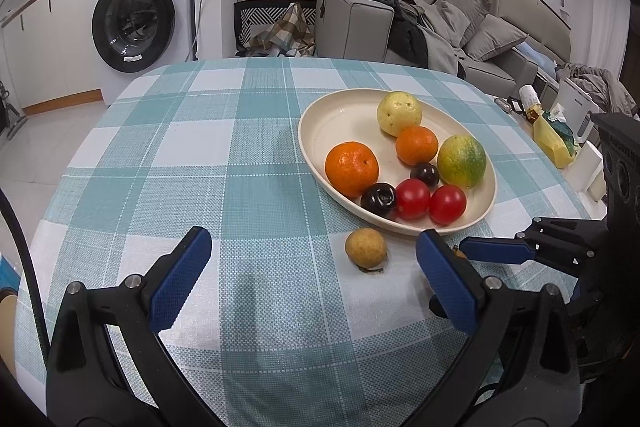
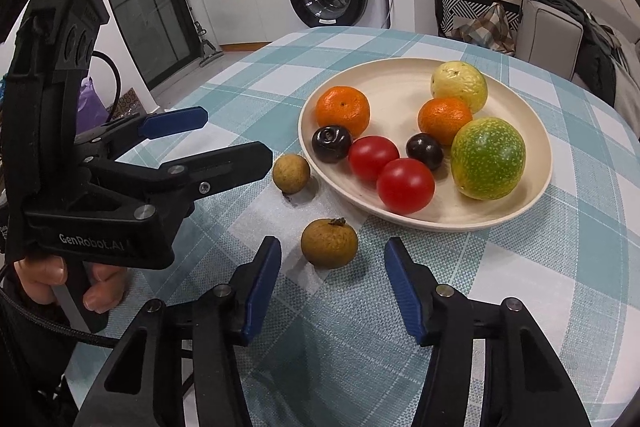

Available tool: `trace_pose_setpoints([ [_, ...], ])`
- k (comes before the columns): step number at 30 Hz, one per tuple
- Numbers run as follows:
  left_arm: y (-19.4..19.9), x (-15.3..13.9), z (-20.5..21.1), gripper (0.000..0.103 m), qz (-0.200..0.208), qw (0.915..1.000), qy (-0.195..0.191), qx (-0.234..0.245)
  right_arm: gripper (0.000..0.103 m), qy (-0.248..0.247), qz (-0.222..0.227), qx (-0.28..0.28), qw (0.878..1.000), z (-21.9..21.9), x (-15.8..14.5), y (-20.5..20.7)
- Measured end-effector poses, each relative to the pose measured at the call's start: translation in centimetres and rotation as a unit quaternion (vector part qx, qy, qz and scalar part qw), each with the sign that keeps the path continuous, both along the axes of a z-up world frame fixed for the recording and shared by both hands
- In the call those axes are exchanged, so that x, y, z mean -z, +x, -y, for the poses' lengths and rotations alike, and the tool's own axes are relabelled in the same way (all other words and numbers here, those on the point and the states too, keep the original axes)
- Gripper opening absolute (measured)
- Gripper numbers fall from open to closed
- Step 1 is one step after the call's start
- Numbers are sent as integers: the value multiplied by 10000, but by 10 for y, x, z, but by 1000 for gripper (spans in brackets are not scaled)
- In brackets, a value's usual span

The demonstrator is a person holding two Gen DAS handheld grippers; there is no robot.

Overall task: Organize fruits
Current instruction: 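Grasp a small brown fruit with the left tool while the right tool grasps another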

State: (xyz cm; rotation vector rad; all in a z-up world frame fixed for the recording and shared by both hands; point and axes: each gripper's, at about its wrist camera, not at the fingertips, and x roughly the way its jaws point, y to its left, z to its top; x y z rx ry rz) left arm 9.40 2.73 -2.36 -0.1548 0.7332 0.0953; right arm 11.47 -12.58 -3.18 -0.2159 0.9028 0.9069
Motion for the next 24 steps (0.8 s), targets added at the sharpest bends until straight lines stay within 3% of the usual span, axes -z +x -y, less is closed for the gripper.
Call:
trace_pose_setpoints([
  [3, 0, 0, 1, 102, 0, 10000, 7, 8, 51, -19, -25, -22, 10000, -3, 1, 0],
  [9, 0, 0, 1, 102, -4, 10000, -3, 14, 30, -121, 93, -114, 9998, -10, 0, -5],
  [20, 9, 7, 5, 101, -244, 9994, -73, 232, 30, 23, 145, 158, 9998, 3, -4, 0],
  [24, 16, 13, 8, 87, -449, 9983, -108, 359, 30, 63, 168, 269, 9995, 9, -5, 2],
])
